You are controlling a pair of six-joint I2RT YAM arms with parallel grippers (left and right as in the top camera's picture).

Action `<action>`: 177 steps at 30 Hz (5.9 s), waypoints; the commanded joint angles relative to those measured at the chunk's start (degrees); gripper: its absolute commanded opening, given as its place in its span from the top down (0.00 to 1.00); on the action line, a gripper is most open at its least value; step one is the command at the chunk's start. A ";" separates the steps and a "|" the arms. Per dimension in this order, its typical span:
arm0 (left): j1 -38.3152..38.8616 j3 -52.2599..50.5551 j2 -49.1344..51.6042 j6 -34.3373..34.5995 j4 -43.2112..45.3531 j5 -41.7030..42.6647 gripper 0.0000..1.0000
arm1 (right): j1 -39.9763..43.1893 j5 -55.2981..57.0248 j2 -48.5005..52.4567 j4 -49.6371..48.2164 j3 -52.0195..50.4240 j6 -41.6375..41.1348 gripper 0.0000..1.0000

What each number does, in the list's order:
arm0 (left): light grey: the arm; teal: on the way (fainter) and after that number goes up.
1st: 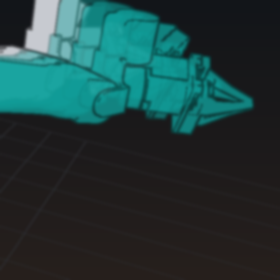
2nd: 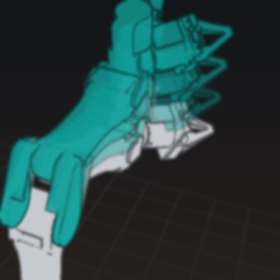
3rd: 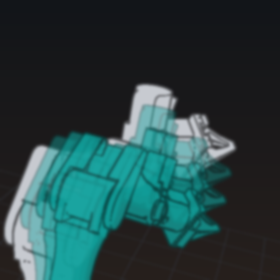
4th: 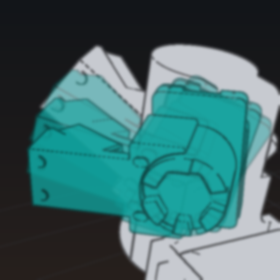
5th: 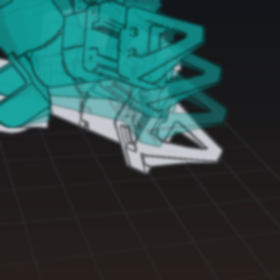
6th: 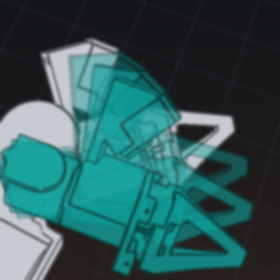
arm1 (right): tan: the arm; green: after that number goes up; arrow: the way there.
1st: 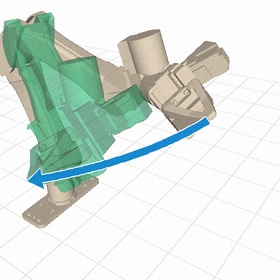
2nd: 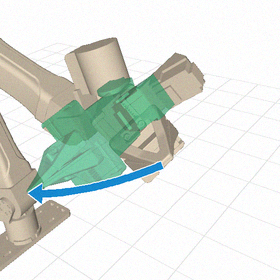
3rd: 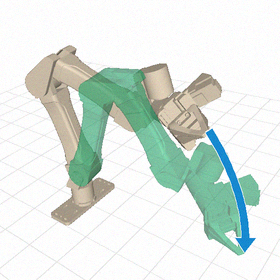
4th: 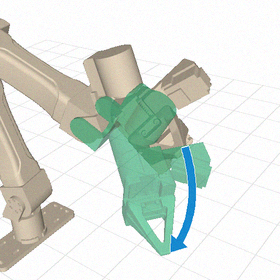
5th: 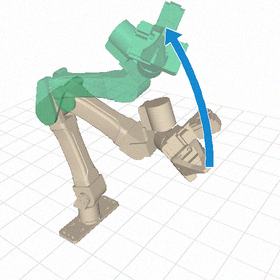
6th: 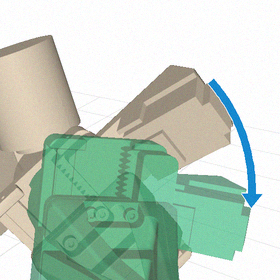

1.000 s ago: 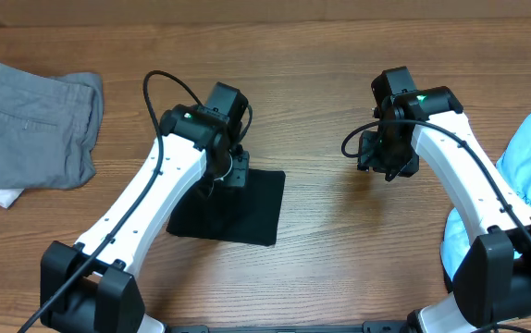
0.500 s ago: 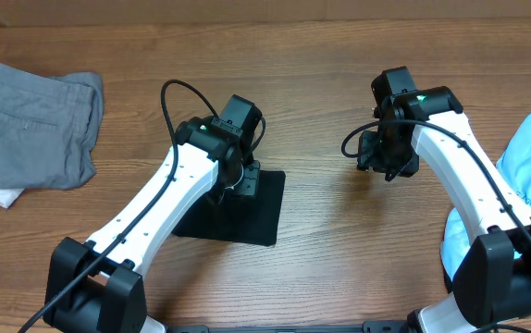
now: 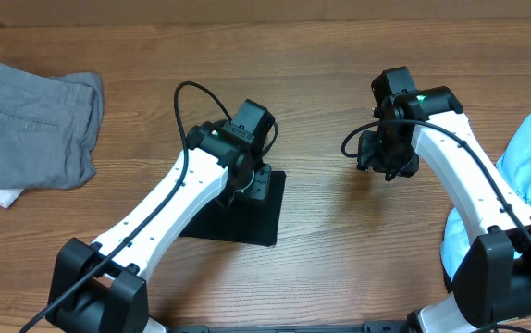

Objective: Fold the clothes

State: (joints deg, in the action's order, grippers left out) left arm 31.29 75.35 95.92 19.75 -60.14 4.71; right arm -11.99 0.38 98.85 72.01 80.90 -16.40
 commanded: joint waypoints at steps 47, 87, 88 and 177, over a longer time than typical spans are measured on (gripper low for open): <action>-21.81 -20.85 -0.31 0.87 17.40 -0.46 0.27 | -21.31 -35.21 9.57 -23.15 -20.50 -0.33 0.53; -21.94 -8.72 8.50 -6.73 25.73 1.73 0.20 | -23.08 -46.31 4.79 -26.93 -12.70 3.74 0.68; -21.94 -8.72 9.55 -6.95 24.26 1.49 0.20 | -23.37 -46.29 5.77 -26.95 -12.70 3.72 0.68; -46.90 10.45 -1.68 -18.01 22.75 12.70 0.94 | -3.04 -7.69 -1.29 -5.66 2.73 3.78 0.52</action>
State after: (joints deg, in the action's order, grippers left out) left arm -11.03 83.02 99.04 0.08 -40.86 24.43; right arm -15.03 -8.36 97.78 66.46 82.91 -12.99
